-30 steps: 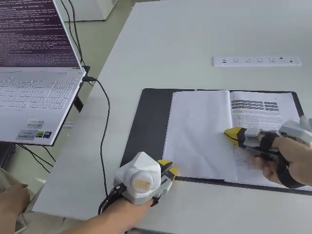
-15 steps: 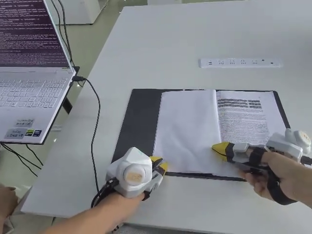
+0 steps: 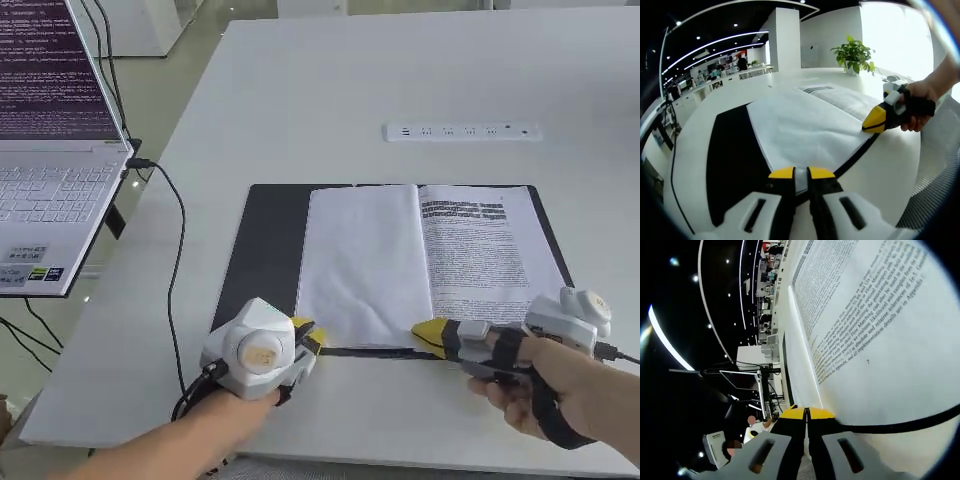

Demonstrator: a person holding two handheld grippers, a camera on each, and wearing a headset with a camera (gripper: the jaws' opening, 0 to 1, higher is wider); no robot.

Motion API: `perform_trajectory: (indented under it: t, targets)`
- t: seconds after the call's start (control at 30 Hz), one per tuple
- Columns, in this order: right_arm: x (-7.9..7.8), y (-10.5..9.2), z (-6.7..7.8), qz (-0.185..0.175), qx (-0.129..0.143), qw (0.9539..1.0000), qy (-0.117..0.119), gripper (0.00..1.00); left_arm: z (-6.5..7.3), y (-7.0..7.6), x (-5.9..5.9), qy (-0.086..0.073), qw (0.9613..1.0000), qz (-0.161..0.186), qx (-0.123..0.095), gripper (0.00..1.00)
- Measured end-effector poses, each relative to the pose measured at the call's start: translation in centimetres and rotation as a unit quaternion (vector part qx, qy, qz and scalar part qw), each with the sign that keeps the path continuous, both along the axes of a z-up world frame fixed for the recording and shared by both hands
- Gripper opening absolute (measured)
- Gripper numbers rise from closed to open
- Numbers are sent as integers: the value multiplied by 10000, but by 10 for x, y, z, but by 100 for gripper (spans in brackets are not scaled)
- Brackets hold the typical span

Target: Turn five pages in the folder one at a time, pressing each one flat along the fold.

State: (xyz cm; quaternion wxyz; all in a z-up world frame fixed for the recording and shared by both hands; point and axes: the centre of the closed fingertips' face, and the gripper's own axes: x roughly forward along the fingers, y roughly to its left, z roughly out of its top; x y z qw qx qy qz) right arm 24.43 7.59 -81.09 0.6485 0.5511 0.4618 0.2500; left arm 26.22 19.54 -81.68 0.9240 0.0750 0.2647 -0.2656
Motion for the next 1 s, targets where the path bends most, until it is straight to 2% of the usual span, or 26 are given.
perform_trajectory:
  t: [0.2, 0.27, 0.43, 0.53, 0.57, 0.6, 0.67, 0.7, 0.73, 0.77, 0.8, 0.83, 0.87, 0.9, 0.93, 1.0]
  targets:
    - [-17, 3, 6, 111, 9, 9999, 108, 0, 0, 0, 0, 11, 10000, -6, -3, 7]
    - [-24, 5, 12, 182, 25, 9998, 68, 0, 1, 0, 0, 12, 10000, 11, -16, 7]
    - [-25, 0, 22, 118, 82, 9999, -86, 0, 1, 1, 1, 47, 9999, 84, -44, 7]
    - [-23, -7, 26, 101, -220, 9991, -347, 0, 1, 1, 1, 198, 9995, 179, -170, 8]
    - [-22, -12, 29, 101, -448, 9977, -500, 0, 2, 1, 0, 308, 9990, 220, -255, 8]
    - [-21, -15, 32, 108, -563, 9965, -606, 0, 3, 2, 0, 355, 9989, 219, -232, 8]
    - [-16, -27, 39, 51, -976, 9912, -898, 0, 2, 5, -4, 661, 9971, 306, -198, 8]
    - [-13, -35, 45, 22, -1229, 9856, -1160, 0, 2, 6, -6, 840, 9958, 324, -170, 8]
    - [-11, -41, 49, 6, -1388, 9819, -1288, 0, 4, 7, -7, 923, 9950, 346, -147, 8]
    - [-9, -48, 52, -19, -1612, 9764, -1437, 0, 7, 6, -7, 939, 9949, 326, -188, 9]
    - [-6, -59, 57, -54, -1925, 9666, -1691, 0, 12, 7, -8, 939, 9947, 338, -230, 10]
    - [-5, -66, 62, -77, -2128, 9599, -1822, 3, 17, 8, -9, 938, 9946, 359, -244, 12]
    - [-4, -75, 67, -137, -2383, 9510, -1968, 7, 25, 9, -10, 881, 9950, 386, -272, 13]
    - [-4, -81, 72, -151, -2521, 9446, -2095, 14, 31, 10, -11, 840, 9952, 401, -292, 14]
    - [-6, -89, 78, -142, -2710, 9360, -2243, 18, 38, 12, -13, 817, 9952, 429, -324, 15]
    - [-10, -98, 91, -214, -2906, 9250, -2438, 23, 52, 13, -17, 730, 9955, 444, -401, 18]
